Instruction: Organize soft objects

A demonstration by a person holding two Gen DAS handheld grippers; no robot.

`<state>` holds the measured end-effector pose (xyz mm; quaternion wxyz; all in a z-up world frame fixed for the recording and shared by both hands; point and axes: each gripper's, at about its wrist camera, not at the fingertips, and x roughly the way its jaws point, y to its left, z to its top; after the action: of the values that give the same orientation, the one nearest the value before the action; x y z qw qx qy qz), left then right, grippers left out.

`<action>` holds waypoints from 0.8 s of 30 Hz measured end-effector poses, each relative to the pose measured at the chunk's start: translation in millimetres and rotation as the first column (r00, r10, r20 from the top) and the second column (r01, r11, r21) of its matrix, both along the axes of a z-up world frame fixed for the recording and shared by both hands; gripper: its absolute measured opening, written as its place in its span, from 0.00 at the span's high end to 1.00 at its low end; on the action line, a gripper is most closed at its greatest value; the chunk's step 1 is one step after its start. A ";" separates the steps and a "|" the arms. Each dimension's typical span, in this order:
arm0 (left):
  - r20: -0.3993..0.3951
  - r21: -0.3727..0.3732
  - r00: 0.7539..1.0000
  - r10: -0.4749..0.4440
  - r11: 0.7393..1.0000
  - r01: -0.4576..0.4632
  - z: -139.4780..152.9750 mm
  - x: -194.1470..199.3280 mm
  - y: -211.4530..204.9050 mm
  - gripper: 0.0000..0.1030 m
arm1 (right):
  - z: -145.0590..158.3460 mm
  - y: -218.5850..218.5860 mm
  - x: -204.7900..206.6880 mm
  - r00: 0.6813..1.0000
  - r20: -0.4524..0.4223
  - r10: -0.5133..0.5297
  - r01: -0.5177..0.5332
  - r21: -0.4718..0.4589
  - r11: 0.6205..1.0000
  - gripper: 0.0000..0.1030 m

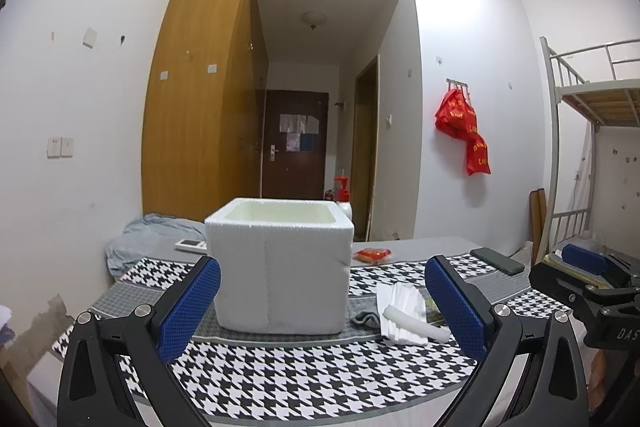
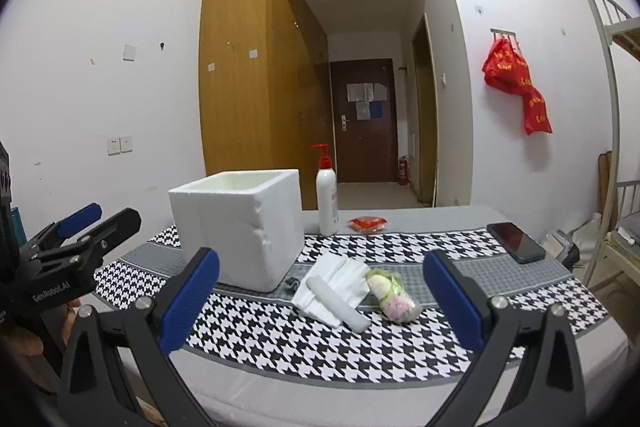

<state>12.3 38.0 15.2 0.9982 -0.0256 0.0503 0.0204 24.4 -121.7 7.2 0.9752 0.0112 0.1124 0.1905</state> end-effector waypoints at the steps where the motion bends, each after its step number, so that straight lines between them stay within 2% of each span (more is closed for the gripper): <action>1: -0.001 -0.001 1.000 0.003 1.000 -0.003 -1.9 0.2 -0.8 0.01 | -2.0 -1.0 -0.5 1.000 0.001 -0.011 0.011 -0.003 1.000 0.00; 19: -0.110 0.036 0.993 -0.039 0.998 0.043 -23.8 32.9 -21.4 0.01 | -23.8 -10.5 24.8 0.995 -0.089 -0.041 0.038 -0.031 0.999 0.00; 24: -0.174 0.034 0.981 -0.087 0.995 0.094 -30.7 51.9 -29.4 0.01 | -27.0 -14.9 39.8 0.990 -0.123 -0.064 0.059 -0.040 0.997 0.00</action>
<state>64.2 8.6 -15.4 0.9903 -0.0006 0.1373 -0.0218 64.2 -136.6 -19.8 0.9717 0.0087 0.1761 0.1572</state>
